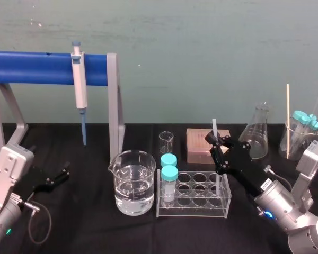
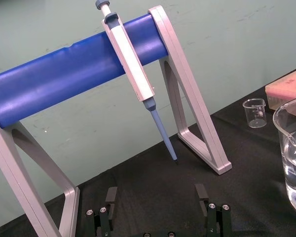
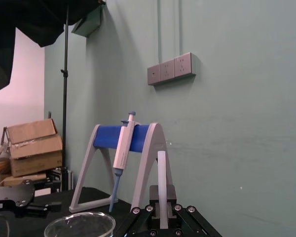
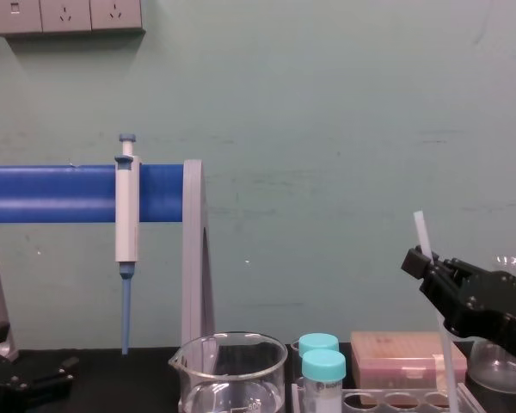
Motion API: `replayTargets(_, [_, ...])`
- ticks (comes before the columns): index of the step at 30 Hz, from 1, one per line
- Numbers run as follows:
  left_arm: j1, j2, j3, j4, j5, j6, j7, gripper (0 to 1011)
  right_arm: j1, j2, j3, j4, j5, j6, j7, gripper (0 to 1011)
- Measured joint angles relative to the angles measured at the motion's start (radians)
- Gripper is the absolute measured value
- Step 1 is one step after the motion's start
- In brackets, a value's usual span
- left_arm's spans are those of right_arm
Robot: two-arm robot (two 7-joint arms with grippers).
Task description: Pick up the stirring rod with one hand, then place it down.
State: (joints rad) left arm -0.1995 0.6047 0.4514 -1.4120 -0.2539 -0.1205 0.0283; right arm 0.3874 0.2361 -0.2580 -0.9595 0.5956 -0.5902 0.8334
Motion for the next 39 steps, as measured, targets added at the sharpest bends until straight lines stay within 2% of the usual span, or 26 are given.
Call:
replayTargets(6, [0.0,0.0,0.0,0.0,0.0,0.0,0.0,1000,0.011,-0.003,-0.003,0.028,0.002,0.006,0.01,74])
replayTargets(13, [0.0,0.0,0.0,0.0,0.0,0.0,0.0,1000,0.025,-0.003,-0.016,0.065,0.005,0.054,0.017,74])
replayTargets(22, [0.0,0.0,0.0,0.0,0.0,0.0,0.0,1000,0.024,0.005,-0.028,0.058,-0.015,0.094,-0.01,75])
replayTargets(39, [0.0,0.0,0.0,0.0,0.0,0.0,0.0,1000,0.024,0.004,-0.027,0.059,-0.015,0.092,-0.009,86])
